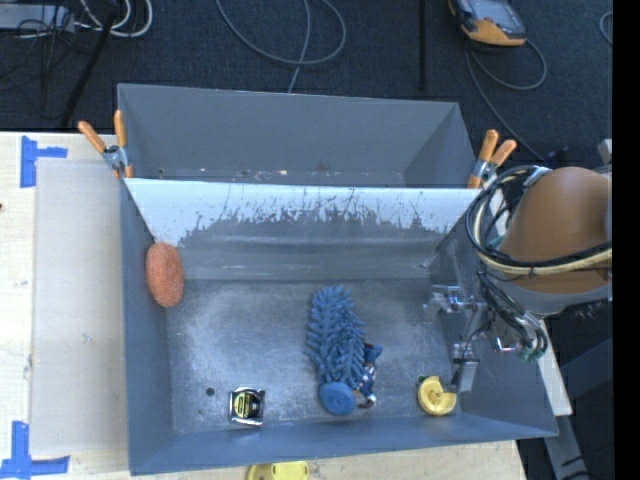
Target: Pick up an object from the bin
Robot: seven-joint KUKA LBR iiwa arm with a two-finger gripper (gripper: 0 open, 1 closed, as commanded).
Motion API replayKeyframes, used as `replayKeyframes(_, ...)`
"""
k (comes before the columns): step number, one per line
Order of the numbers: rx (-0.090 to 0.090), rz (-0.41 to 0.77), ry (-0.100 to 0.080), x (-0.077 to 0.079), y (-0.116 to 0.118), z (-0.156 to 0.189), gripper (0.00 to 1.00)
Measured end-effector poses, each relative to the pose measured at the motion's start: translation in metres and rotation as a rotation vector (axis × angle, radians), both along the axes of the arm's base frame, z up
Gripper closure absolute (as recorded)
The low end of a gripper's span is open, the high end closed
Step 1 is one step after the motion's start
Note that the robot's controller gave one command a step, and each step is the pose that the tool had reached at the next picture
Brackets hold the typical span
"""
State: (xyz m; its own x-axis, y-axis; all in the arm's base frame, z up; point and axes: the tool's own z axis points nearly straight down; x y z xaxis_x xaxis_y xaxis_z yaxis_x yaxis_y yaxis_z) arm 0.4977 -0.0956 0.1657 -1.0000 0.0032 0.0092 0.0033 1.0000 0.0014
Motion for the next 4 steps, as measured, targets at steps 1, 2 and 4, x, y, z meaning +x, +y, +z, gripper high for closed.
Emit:
replayKeyframes(1,-0.001,0.003,-0.007,0.002,0.000,0.004,0.00)
replayKeyframes(2,-0.003,-0.002,-0.016,0.001,0.022,-0.038,0.00)
replayKeyframes(4,-0.002,-0.067,-0.007,0.010,0.065,-0.078,0.00)
